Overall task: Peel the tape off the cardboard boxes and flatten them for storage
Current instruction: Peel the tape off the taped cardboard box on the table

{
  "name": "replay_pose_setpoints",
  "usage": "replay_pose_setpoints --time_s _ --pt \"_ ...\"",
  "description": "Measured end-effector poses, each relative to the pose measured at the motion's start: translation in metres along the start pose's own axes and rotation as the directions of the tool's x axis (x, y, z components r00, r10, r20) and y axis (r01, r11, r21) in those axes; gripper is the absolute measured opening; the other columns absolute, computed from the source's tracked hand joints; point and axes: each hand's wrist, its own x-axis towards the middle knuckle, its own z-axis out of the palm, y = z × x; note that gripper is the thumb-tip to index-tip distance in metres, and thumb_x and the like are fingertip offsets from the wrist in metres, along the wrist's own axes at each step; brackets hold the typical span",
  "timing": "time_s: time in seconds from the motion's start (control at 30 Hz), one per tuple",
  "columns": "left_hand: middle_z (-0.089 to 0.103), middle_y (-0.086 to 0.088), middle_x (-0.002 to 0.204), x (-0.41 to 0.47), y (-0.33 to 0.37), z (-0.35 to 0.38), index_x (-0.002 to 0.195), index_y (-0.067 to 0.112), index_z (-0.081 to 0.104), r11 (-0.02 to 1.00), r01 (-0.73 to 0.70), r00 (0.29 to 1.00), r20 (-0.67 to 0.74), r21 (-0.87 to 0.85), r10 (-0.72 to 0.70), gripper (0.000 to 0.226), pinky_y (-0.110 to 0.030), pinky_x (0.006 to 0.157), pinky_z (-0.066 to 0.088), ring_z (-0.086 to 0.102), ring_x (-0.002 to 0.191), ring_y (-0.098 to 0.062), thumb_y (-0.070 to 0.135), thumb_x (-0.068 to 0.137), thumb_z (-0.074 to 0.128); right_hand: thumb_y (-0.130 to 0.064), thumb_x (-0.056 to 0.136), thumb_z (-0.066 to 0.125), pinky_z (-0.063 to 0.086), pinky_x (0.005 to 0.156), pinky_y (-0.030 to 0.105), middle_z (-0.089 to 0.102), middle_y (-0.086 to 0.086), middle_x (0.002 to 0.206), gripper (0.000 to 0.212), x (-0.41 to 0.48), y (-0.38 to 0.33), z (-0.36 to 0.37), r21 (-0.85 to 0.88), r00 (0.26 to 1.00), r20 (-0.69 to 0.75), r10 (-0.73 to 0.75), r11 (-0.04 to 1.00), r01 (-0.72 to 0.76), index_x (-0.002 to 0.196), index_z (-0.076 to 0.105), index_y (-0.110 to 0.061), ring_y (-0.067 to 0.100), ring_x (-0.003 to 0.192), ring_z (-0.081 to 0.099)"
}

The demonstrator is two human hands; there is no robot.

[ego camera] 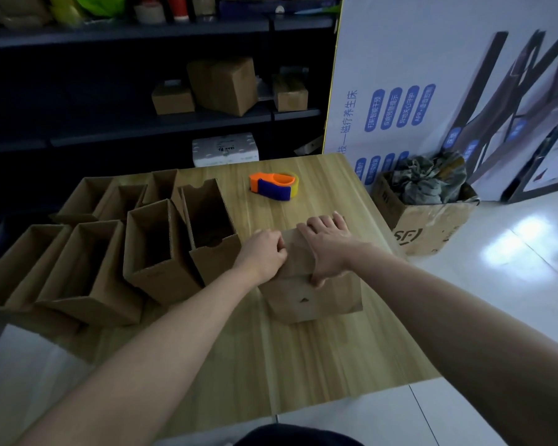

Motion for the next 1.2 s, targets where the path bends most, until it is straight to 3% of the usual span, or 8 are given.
replay_pose_setpoints --time_s 0.1,0.17,0.27,0.4,0.73,0.9,1.07,1.2 --pt "0.062 -0.006 0.091 0.001 -0.011 -0.004 0.092 0.008 0.059 0.92 0.269 0.955 -0.044 -0.286 -0.293 0.013 -0.03 0.072 0.05 0.06 0.082 -0.019 0.021 0.093 0.055 -0.053 0.058 0.08 -0.002 0.118 0.05 0.019 0.007 0.151 0.122 -0.006 0.013 0.008 0.063 1.0 -0.016 0.023 0.998 -0.022 0.151 0.008 -0.02 0.029 0.142 0.013" --pt "0.065 -0.015 0.099 0.001 -0.019 -0.011 0.098 0.003 0.057 0.602 0.379 0.872 0.055 -0.703 -0.486 0.014 -0.036 0.079 0.055 0.064 0.087 -0.023 0.015 0.095 0.051 -0.051 0.06 0.081 0.0 0.119 0.048 0.016 0.004 0.153 0.122 -0.014 0.027 0.015 0.195 0.997 0.013 0.081 0.977 -0.082 0.151 0.005 -0.025 0.027 0.142 0.011" --pt "0.064 -0.023 0.095 -0.006 -0.013 -0.02 0.096 -0.001 0.052 0.082 0.338 0.868 0.277 -0.938 -0.412 0.012 -0.042 0.078 0.057 0.066 0.086 -0.03 -0.002 0.095 0.039 -0.05 0.061 0.081 -0.001 0.118 0.052 0.002 0.001 0.158 0.129 -0.017 0.032 0.016 0.281 0.991 0.089 0.1 0.952 -0.121 0.151 -0.009 -0.029 0.028 0.146 -0.001" --pt "0.065 -0.026 0.094 -0.006 0.003 -0.026 0.111 -0.007 0.051 -0.074 0.323 0.884 0.329 -0.943 -0.332 0.022 -0.038 0.069 0.06 0.068 0.085 -0.032 0.003 0.099 0.036 -0.055 0.062 0.079 -0.001 0.118 0.053 -0.009 0.001 0.16 0.136 -0.005 0.003 -0.005 0.302 0.999 0.037 -0.004 0.953 -0.007 0.15 -0.021 -0.026 0.028 0.147 -0.009" --pt "0.056 -0.015 0.074 0.007 0.022 -0.047 0.085 -0.002 0.052 -0.188 0.286 0.774 0.342 -0.94 -0.532 0.021 -0.039 0.075 0.058 0.061 0.069 -0.022 -0.004 0.097 0.034 -0.045 0.058 0.082 0.034 0.111 0.045 0.012 -0.005 0.148 0.122 -0.001 -0.004 -0.017 0.447 0.976 -0.211 -0.053 0.883 0.144 0.15 0.003 -0.028 0.027 0.135 0.025" --pt "0.054 -0.021 0.101 0.01 -0.024 -0.069 0.114 0.006 0.049 -0.278 0.173 0.634 0.323 -0.945 -0.702 0.024 -0.026 0.061 0.059 0.065 0.074 -0.024 -0.005 0.096 0.036 -0.031 0.06 0.087 0.045 0.102 0.039 0.025 0.0 0.136 0.103 -0.016 0.034 0.006 0.717 0.953 -0.224 0.205 0.697 0.019 0.14 0.023 -0.019 0.018 0.117 0.037" --pt "0.049 -0.009 0.077 0.007 -0.013 -0.068 0.1 0.0 0.053 -0.001 0.367 0.743 0.294 -0.93 -0.601 0.018 -0.019 0.041 0.048 0.049 0.047 -0.011 -0.003 0.097 0.036 -0.025 0.064 0.086 0.04 0.093 0.026 0.025 0.002 0.136 0.096 -0.025 0.053 0.025 0.719 0.965 -0.1 0.242 0.688 -0.097 0.138 0.025 -0.017 0.018 0.116 0.036" --pt "0.037 0.0 0.06 0.011 -0.002 -0.057 0.105 0.007 0.057 0.34 0.505 0.805 0.29 -0.794 -0.517 0.015 -0.021 0.043 0.034 0.033 0.05 -0.01 0.009 0.098 0.043 -0.036 0.064 0.085 0.037 0.109 0.04 0.001 -0.003 0.156 0.096 -0.025 0.063 0.038 0.58 0.97 0.084 0.227 0.78 -0.233 0.138 0.027 -0.014 0.028 0.138 0.025"
